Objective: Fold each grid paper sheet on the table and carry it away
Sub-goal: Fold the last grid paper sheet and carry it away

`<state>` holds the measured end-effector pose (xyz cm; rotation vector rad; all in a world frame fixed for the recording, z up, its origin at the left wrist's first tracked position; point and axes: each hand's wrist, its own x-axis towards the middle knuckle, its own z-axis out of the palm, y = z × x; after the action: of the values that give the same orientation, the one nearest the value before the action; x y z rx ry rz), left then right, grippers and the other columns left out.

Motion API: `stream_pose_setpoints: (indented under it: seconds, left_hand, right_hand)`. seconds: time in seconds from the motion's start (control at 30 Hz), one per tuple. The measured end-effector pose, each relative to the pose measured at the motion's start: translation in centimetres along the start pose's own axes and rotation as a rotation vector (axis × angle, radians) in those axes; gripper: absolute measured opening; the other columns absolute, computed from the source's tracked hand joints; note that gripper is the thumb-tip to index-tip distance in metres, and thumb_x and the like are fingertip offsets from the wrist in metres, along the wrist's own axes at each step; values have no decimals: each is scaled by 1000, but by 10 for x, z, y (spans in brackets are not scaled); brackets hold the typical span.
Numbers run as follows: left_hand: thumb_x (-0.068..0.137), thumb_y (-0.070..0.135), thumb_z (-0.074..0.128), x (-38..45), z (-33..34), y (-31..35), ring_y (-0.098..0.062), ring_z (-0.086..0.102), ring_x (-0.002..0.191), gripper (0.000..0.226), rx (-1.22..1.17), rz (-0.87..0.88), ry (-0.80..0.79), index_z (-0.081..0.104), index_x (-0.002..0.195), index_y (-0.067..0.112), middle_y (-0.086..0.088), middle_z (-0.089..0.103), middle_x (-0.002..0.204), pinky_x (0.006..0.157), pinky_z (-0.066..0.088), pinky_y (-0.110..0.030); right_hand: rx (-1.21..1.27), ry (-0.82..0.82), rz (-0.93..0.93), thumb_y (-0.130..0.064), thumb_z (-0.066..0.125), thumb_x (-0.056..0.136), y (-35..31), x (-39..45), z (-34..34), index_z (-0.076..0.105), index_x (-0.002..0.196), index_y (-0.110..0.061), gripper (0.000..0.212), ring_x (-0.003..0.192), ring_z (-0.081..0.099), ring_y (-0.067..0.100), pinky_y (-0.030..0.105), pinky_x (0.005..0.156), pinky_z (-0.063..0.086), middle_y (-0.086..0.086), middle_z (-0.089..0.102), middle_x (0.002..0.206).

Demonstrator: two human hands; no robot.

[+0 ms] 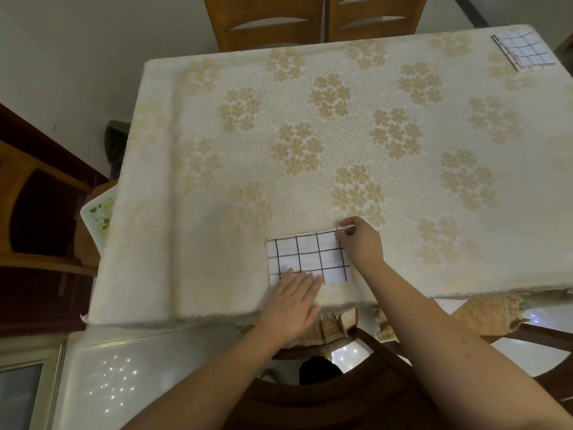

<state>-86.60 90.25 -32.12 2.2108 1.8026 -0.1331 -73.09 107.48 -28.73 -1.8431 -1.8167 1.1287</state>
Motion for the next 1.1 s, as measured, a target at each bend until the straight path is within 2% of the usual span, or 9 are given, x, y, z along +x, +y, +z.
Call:
stream_pose_setpoints:
  seconds: [0.1,0.23,0.4,0.5,0.57,0.67,0.77,0.93,1.1]
  left_hand:
    - [102,47,17,4,1,-1,-21,27,144,59,-5,70,23,20,152,17,-4,34,155,117,-4,-44]
    - [101,44,22,8,1,-14,-19,29,142,55,-107,77,44,32,149,20,-1,36,154,116,6,-35]
    - [97,28,41,14,-5,-25,-17,54,117,36,-279,61,280,61,125,17,0,61,127,101,43,-34]
    - [96,12,51,27,-11,-30,-23,54,115,28,-385,-117,422,61,122,11,-5,60,124,100,44,-38]
    - [96,9,51,38,-14,-32,-27,50,124,36,-350,-224,417,56,131,8,-9,55,135,106,39,-40]
    - [104,27,31,45,-7,-32,-19,14,148,54,-239,-281,191,17,154,13,-4,17,161,121,11,-35]
    - [102,45,10,44,8,-35,-13,-15,147,60,-142,-282,62,-13,151,19,2,-14,161,121,-6,-33]
    - [99,53,16,43,14,-39,-21,-6,149,67,-69,-276,95,3,155,19,-4,-3,162,121,4,-39]
    - [92,69,12,39,17,-47,-20,-13,149,80,-64,-343,72,-6,155,22,-7,-12,162,120,-2,-40]
  right_hand:
    - [-14,-7,-42,-21,65,89,1,6,3,62,109,-16,21,75,61,17,27,62,45,0,64,86]
    - [-36,-16,-63,-21,63,90,7,6,8,61,115,-15,26,87,63,22,32,72,49,2,65,95]
    - [-248,198,-307,-10,58,91,19,-17,16,61,120,-8,30,101,57,34,41,83,43,13,64,115]
    - [-287,184,-540,0,57,88,22,-30,28,61,123,-4,36,109,59,33,41,91,45,14,64,120]
    - [-346,90,-642,0,56,89,23,-33,38,56,130,-2,41,121,55,31,42,102,42,14,60,130]
    - [-408,-49,-659,-8,51,96,30,-38,53,42,144,-5,49,140,37,26,43,115,30,11,43,149]
    - [-470,-59,-632,-21,47,101,44,-41,60,35,147,-8,50,144,27,21,42,118,25,7,32,155]
    - [-579,-40,-591,-36,39,101,54,-37,58,27,151,-12,57,147,19,20,39,120,17,6,23,158]
    - [-659,-51,-512,-49,26,101,62,-34,46,15,154,-12,65,149,6,18,35,121,6,6,10,161]
